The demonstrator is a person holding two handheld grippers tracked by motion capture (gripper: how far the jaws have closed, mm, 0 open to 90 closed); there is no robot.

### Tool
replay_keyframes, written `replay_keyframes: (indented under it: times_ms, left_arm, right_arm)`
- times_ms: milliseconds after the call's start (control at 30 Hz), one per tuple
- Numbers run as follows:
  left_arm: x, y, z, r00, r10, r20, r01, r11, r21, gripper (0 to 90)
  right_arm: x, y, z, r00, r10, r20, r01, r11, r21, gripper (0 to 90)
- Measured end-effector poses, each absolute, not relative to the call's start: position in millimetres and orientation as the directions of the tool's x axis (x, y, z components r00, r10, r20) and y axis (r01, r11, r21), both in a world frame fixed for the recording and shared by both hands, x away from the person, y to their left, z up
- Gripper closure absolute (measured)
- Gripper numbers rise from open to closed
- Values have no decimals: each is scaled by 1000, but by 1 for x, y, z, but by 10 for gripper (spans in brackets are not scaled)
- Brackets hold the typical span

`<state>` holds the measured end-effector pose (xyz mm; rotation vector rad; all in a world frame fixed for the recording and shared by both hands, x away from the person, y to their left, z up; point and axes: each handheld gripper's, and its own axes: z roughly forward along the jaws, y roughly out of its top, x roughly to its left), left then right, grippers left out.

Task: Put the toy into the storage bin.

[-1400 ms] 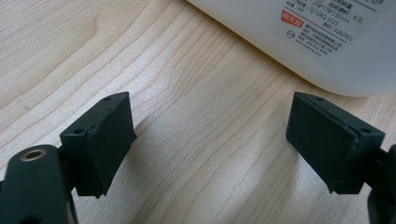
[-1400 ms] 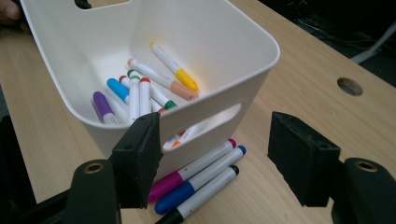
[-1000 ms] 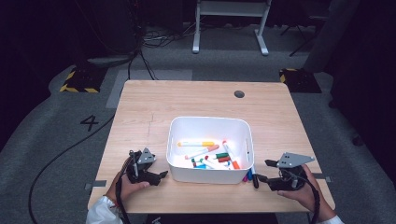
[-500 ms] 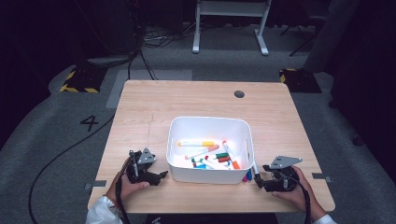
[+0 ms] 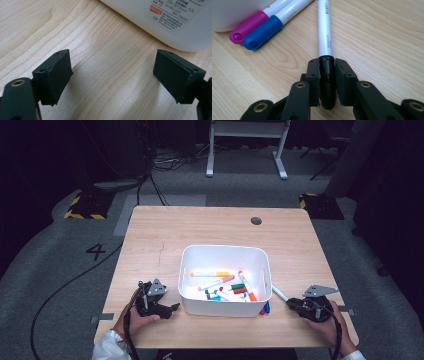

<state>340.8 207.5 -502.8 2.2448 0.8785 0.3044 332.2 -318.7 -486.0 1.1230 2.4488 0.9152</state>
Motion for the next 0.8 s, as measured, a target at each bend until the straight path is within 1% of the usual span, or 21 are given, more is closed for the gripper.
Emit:
replay_keyframes:
  times_ms: [200,400,533,600,667,767,800]
  left_arm:
    - [341,208,-503,743,669,-33,505,-528,683,154]
    - [341,208,-503,743,669,-33,505,-528,683,154]
    - [341,208,-503,743,669,-33,505,-527,683,154]
    - [341,208,-503,742,669,-35,507,-527,682,154]
    - [341,208,-503,742,669,-35,507,-527,682,154]
    - [341,208,-503,743,669,-33,505,-527,683,154]
    - [341,208,-503,742,669,-35,507,-527,682,154]
  right_arm:
    - [337,-328,-484,-647,762,-14,570,496,655,752]
    - [341,-339,-470,-642,766,-14,546,470,693,752]
    - [345,-345,-455,-635,772,-18,523,447,725,752]
    - [350,-348,-442,-642,766,-27,493,439,751,752]
    - [351,-347,-438,-643,766,-19,488,428,760,752]
    - [357,-344,-421,-657,753,-37,447,428,786,751]
    - [360,-341,-410,-667,744,-38,424,421,802,752]
